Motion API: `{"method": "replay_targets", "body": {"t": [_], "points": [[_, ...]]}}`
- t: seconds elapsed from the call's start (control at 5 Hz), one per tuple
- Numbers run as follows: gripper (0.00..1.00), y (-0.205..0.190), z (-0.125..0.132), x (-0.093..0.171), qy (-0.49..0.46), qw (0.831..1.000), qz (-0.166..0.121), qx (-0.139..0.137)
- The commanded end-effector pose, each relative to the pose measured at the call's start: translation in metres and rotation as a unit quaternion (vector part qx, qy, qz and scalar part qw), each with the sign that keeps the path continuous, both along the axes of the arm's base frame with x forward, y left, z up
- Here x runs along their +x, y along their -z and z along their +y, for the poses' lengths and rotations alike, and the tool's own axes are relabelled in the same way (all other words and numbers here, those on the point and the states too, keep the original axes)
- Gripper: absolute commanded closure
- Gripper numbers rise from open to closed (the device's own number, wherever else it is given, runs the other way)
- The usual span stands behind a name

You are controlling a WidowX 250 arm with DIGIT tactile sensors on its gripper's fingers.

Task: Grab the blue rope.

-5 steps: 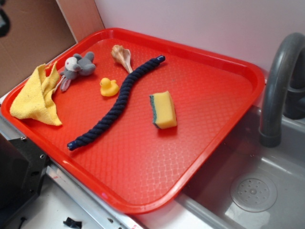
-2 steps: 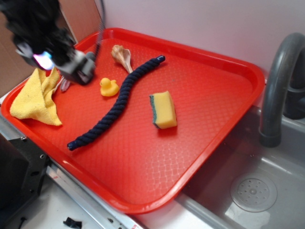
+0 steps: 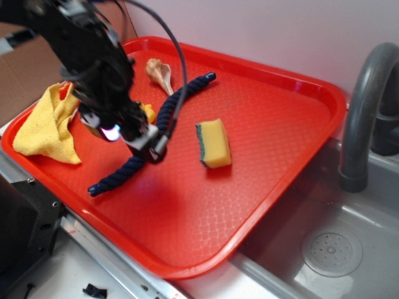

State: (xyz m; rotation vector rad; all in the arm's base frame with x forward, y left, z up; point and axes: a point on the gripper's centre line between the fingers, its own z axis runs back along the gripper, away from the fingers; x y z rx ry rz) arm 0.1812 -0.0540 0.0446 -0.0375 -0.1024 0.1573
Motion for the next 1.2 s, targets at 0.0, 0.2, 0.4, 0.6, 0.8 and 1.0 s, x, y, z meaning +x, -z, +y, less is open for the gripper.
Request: {"method": "replay_targets", "body": {"t": [0.0,0.2,0.4,0.6,0.8,1.0], "points": [[0.0,0.027,-0.003,0.011,0.024,1.0,0.001,-0.003],[0.15,0.038,-0.014,0.0,0.031,0.999,0.005,-0.009],[1.0,0.043,-0.022,-0.004,0.048,0.999,0.006,-0.015],[1.0,0.044,-0.019,-0.006,0.039,0.999,0.021,-0.015],[1.0,0.008,-0.009,0.004,0.053,0.998,0.033,0.003],[1.0,-0.038,-0.009,0.016,0.08,0.996,0.033,0.001]]}}
